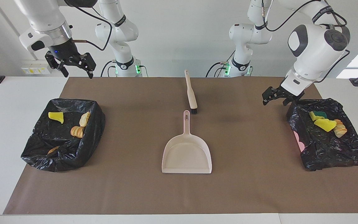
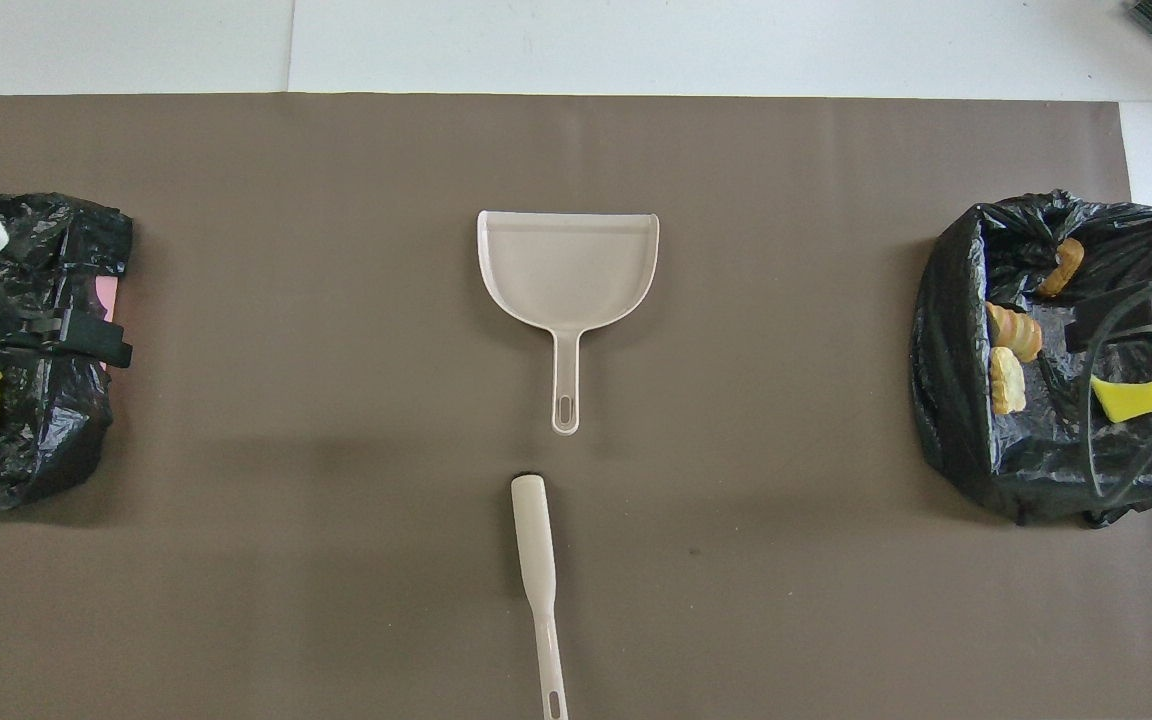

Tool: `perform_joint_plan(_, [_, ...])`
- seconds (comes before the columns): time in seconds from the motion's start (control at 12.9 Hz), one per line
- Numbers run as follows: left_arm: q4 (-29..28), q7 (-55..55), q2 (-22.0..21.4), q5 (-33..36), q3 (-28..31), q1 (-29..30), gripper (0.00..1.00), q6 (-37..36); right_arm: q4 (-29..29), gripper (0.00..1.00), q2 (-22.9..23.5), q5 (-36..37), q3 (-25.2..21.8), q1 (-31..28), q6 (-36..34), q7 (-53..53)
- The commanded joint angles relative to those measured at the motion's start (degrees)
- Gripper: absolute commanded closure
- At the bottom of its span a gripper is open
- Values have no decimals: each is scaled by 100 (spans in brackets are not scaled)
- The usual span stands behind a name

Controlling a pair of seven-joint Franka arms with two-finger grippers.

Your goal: Sweep and dump trash in bin

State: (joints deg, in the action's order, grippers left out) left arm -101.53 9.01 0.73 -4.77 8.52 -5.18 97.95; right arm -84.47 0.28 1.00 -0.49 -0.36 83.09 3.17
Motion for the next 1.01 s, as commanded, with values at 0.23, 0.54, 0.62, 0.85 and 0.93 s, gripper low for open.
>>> perform_joint_plan(0.23, [386, 418, -196, 591, -78, 290, 0, -127, -87, 0, -72, -109, 22, -60, -39, 17])
perform_joint_plan(0.54, [1212, 400, -205, 697, -149, 228, 0, -688, -96, 0, -80, -100, 22, -60, -48, 17])
perform_joint_plan(0.62, [1380, 391, -196, 706, -192, 219, 0, -838, -96, 0, -80, -100, 22, -60, -48, 26])
perform_joint_plan(0.85, [1548, 94, -213, 566, -631, 228, 0, -918, -96, 0, -80, -100, 22, -60, -48, 35])
perform_joint_plan(0.93, [1453, -64, -327, 565, -702, 219, 0, -857, -96, 0, -80, -91, 22, -60, -74, 35])
